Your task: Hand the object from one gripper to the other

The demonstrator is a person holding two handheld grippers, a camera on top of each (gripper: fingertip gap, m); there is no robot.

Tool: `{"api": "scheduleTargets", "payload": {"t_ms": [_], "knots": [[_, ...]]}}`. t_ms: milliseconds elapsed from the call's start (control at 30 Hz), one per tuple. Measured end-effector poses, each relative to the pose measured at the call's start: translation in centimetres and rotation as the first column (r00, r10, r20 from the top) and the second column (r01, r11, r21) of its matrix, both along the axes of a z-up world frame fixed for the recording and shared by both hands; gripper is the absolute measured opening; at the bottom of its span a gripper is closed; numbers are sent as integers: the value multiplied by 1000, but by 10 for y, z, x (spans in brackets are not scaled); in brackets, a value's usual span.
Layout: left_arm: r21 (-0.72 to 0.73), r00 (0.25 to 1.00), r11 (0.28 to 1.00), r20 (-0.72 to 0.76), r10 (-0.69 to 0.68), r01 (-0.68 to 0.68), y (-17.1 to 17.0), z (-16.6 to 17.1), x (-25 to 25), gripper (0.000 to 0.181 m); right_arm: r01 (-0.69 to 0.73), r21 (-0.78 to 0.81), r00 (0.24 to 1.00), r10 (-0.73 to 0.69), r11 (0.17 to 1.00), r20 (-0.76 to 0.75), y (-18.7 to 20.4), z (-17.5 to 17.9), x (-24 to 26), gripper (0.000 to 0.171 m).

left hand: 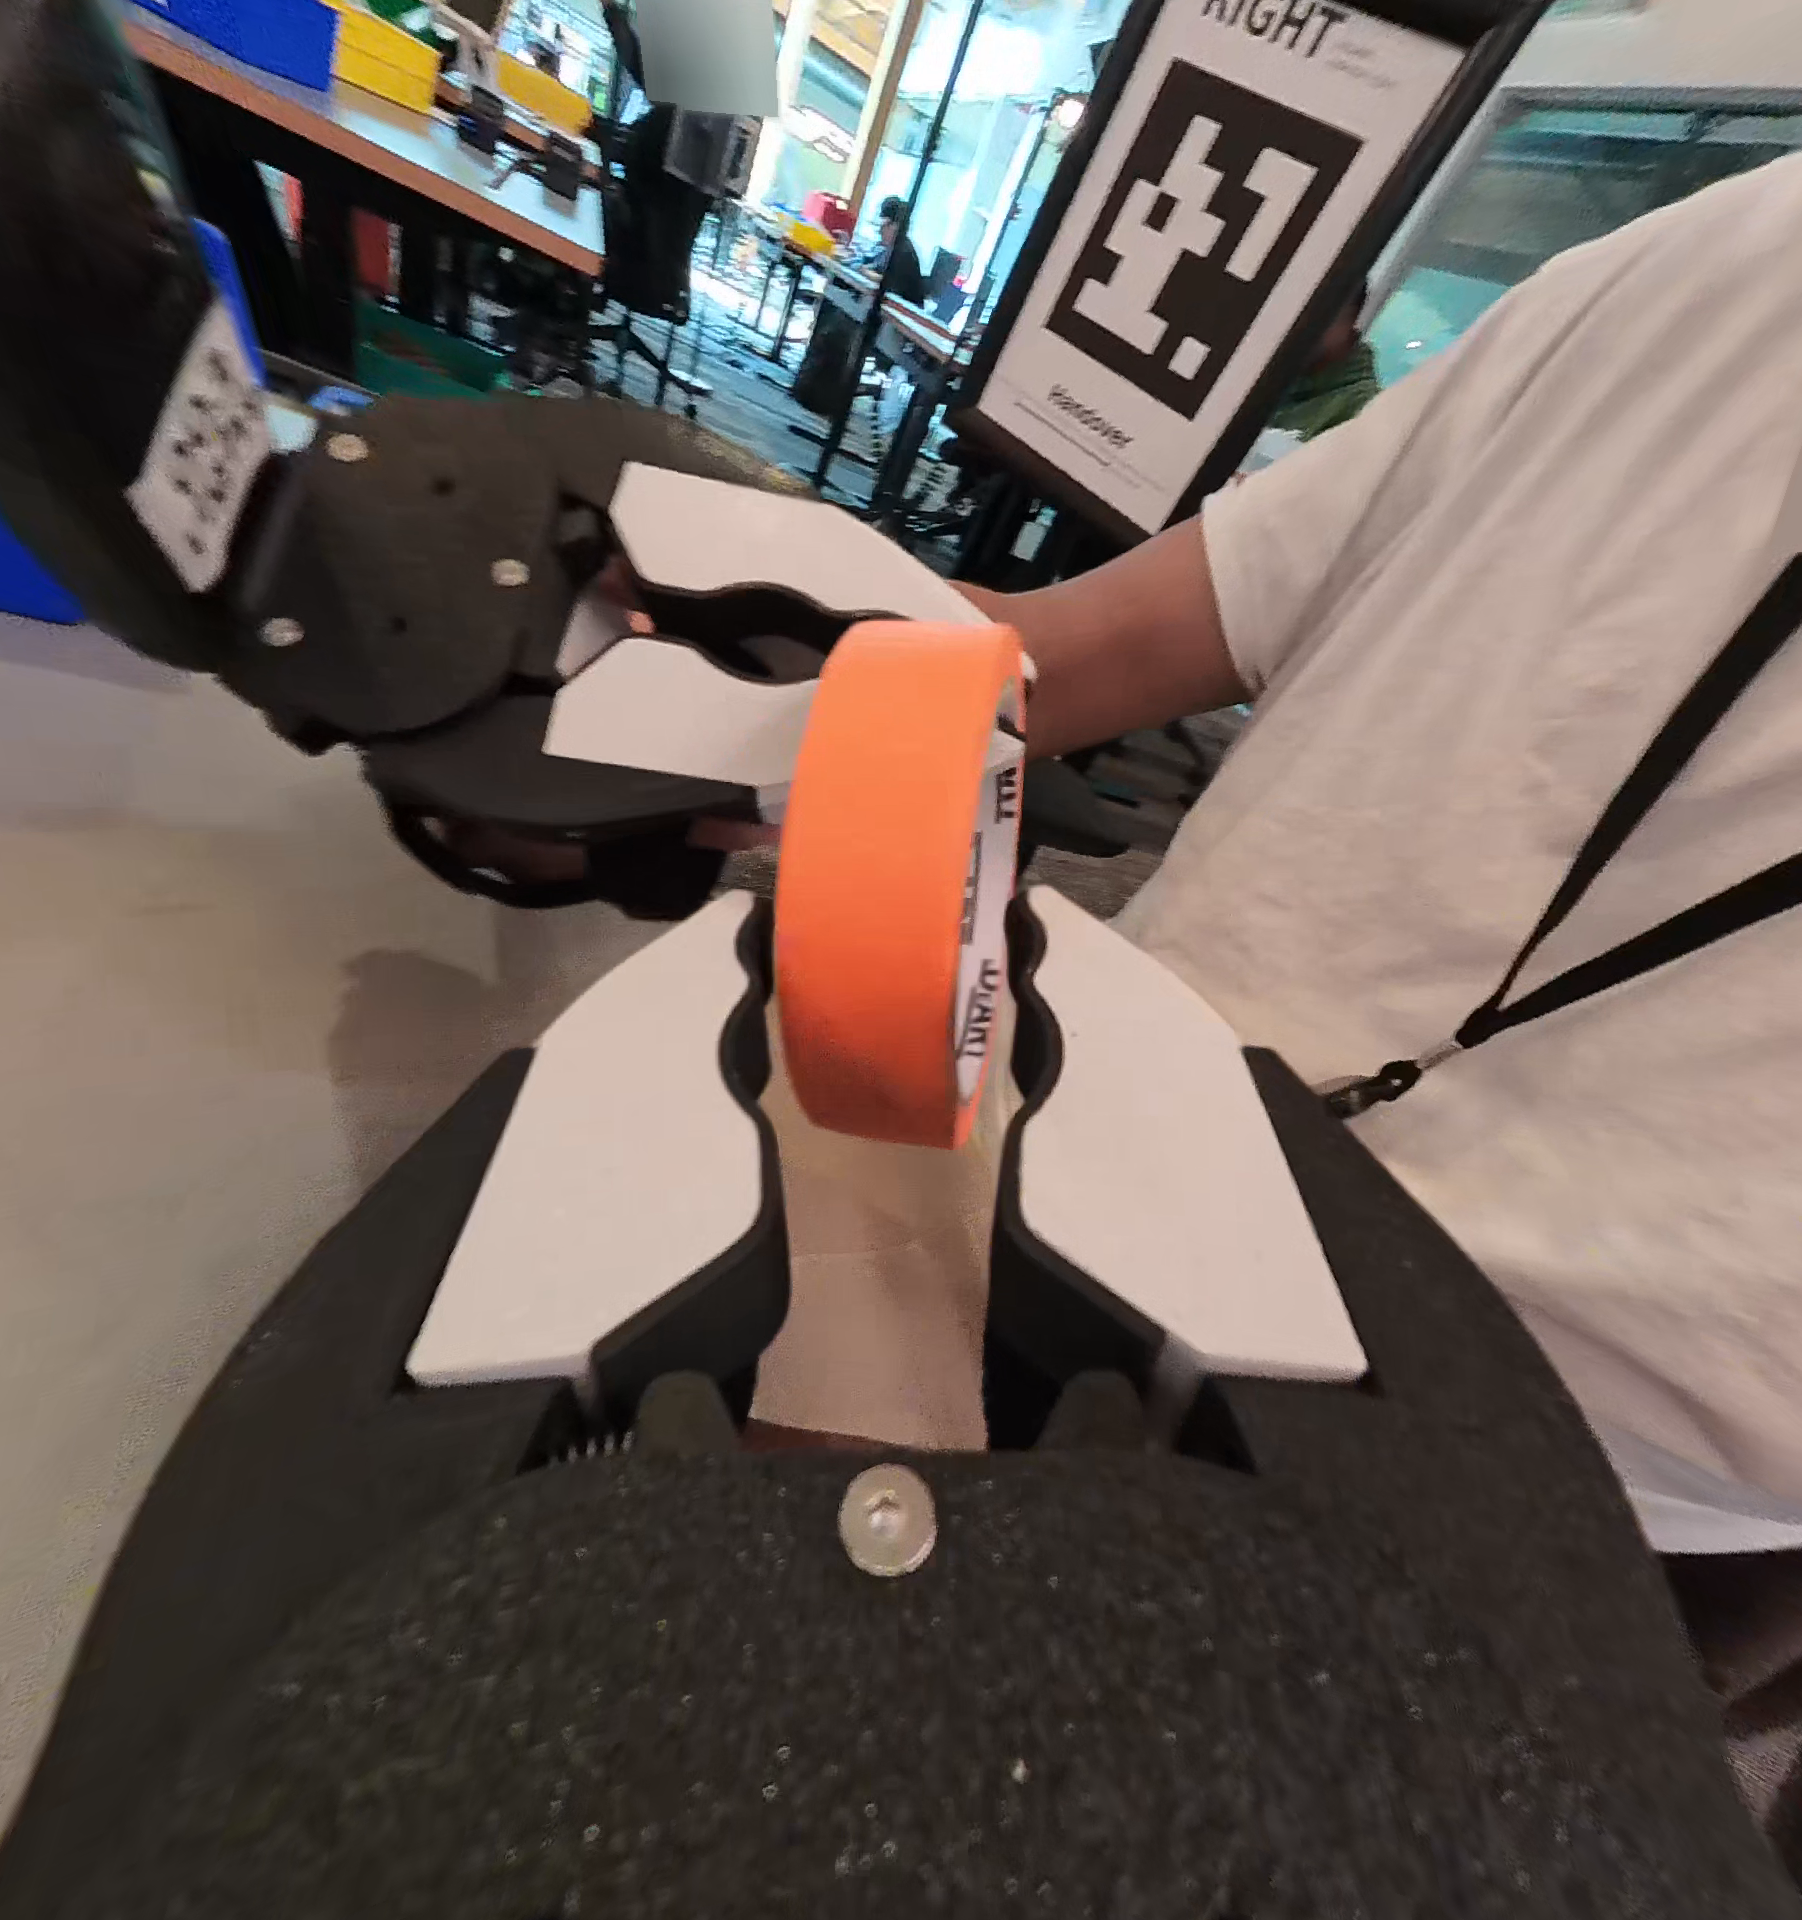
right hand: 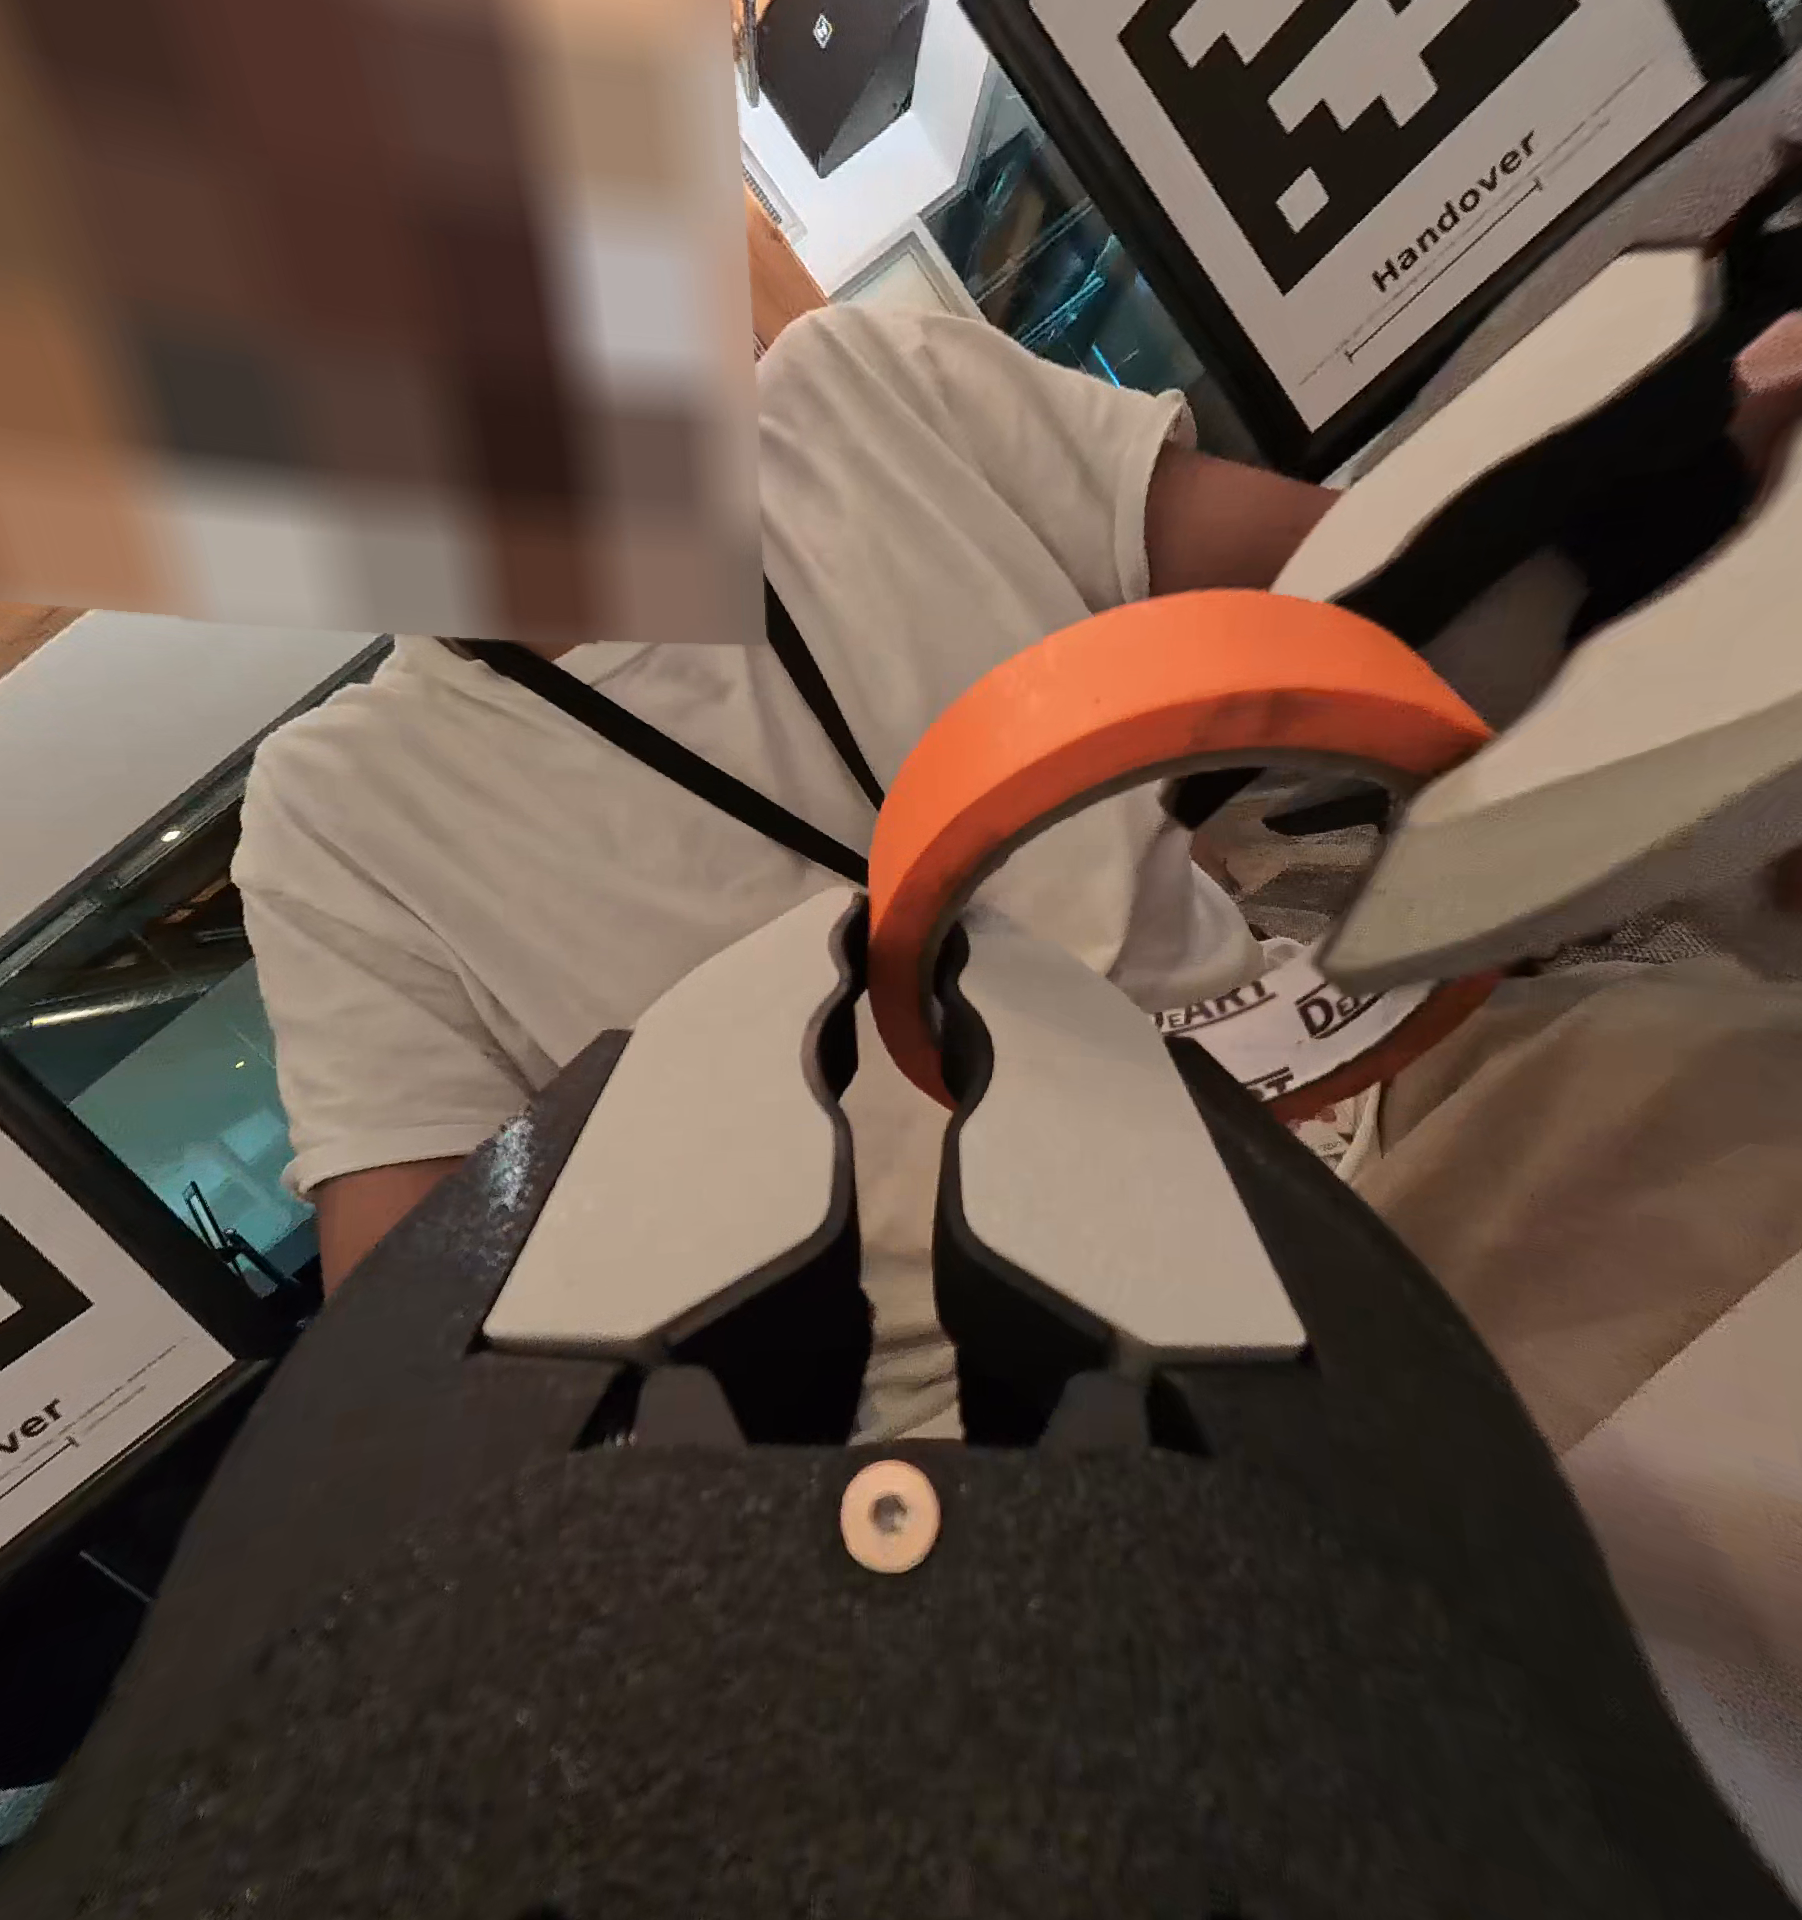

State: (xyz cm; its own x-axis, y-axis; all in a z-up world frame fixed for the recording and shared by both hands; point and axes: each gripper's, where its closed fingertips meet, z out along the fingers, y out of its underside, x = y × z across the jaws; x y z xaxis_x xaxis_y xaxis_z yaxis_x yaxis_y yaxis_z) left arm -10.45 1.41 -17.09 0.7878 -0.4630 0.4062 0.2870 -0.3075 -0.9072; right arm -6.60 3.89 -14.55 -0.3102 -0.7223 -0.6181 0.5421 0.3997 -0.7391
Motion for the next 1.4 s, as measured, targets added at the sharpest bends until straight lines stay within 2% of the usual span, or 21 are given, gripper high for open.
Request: {"api": "scheduleTargets", "payload": {"t_ms": [67,133,300,400,433,500,533,567,633,700,767,833,933,1000,1033,1100,1167,1233,1300,1333,1400], "knots": [[5,1000,1000,19,-4,4,2,0,1,28,-11,-1,1000,11,1000,-3,2,-1,0,11],[21,999,1000,41,4,-5,1,2,-3,27,37,3,999,-37,999,-4,0,-3,-5,12],[54,989,989,61,136,-139,-8,5,-35,27,381,72,924,-380,922,-25,-6,-9,-52,30],[10,955,956,51,291,-292,-13,-5,-68,27,656,106,755,-648,747,-105,-2,-16,-93,51],[-5,934,936,69,352,-352,-15,-8,-82,26,746,110,666,-727,657,-168,-1,-22,-108,58],[-9,882,891,139,450,-454,-18,-8,-106,27,869,63,484,-814,491,-322,2,-33,-132,57],[-9,847,863,184,498,-505,-20,-7,-117,27,920,3,361,-845,392,-395,3,-36,-145,62],[-6,812,835,231,536,-550,-22,-5,-127,27,938,-73,276,-857,339,-436,1,-35,-149,61],[46,759,791,319,568,-611,-27,6,-139,26,957,-77,224,-879,281,-421,-7,-37,-153,58],[94,741,771,371,560,-630,-31,15,-141,27,964,14,260,-936,265,-237,-18,-30,-157,62],[119,734,763,401,548,-635,-31,20,-140,26,967,79,249,-965,243,-78,-25,-24,-163,62],[129,708,740,436,556,-661,-30,21,-142,26,968,93,236,-971,232,-32,-33,-24,-164,52],[126,647,701,526,553,-702,-31,23,-148,26,971,119,213,-977,210,-17,-47,-31,-161,57],[113,601,680,585,544,-725,-31,23,-153,26,980,120,159,-987,158,3,-50,-31,-163,59],[98,582,672,599,549,-734,-31,20,-155,26,990,106,97,-995,92,-38,-48,-34,-167,62],[71,552,657,615,564,-750,-31,17,-158,26,998,-25,-65,-965,-60,-256,-41,-41,-175,69],[26,517,650,630,580,-760,-32,12,-162,26,962,-246,-232,-826,-117,-513,-35,-47,-180,86],[-28,487,654,644,590,-756,-32,6,-163,26,877,-471,-422,-621,-95,-660,-29,-47,-183,95],[-91,461,674,663,590,-733,-30,-2,-161,27,767,-639,-595,-430,-54,-678,-22,-44,-185,94],[-117,450,691,680,579,-713,-28,-5,-158,26,718,-694,-658,-368,-47,-656,-20,-42,-186,92],[-164,436,720,698,568,-675,-24,-11,-152,26,676,-737,-695,-321,14,-643,-22,-46,-181,89]]}}
